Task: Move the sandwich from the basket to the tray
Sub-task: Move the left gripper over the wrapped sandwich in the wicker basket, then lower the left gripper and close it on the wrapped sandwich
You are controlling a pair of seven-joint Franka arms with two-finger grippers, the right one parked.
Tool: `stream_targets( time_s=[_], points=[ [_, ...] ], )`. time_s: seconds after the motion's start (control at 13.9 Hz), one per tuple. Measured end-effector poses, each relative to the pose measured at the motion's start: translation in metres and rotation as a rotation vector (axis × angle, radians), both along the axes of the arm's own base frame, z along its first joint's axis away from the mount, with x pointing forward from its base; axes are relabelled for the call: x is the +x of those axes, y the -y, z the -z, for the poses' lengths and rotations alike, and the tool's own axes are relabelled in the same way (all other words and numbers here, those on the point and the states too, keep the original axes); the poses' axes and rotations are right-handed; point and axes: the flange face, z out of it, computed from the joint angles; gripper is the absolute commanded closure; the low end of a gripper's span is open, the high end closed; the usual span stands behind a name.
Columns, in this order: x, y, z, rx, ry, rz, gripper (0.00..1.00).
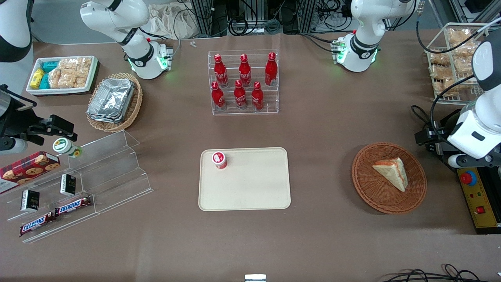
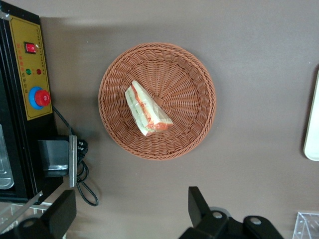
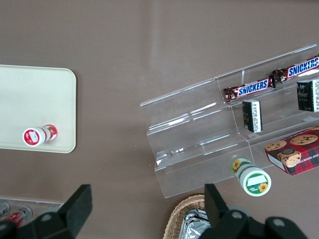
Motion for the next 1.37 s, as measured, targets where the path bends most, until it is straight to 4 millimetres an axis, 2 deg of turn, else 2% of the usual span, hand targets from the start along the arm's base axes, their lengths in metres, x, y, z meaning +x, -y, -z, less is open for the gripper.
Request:
stream_targets(
  time_s=[0.43,0.65,0.79,1.01,1.15,1.37],
  points=[
    [0.002,-0.002,0.006,-0.004,-0.01,-0.007,0.0],
    [0.009,-0.022,0.03,-0.061,-0.026,-0.099,0.0],
    [0.012,-0.039,0.057,-0.073,-0.009,-0.169,0.0],
    [0.006,-0.038,0.113,-0.062,-0.001,-0.276,0.0],
    [-0.001,-0.047,0.15,-0.055,0.019,-0.372,0.0],
    [-0.01,-0.056,0.191,-0.047,0.056,-0.561,0.0]
  ],
)
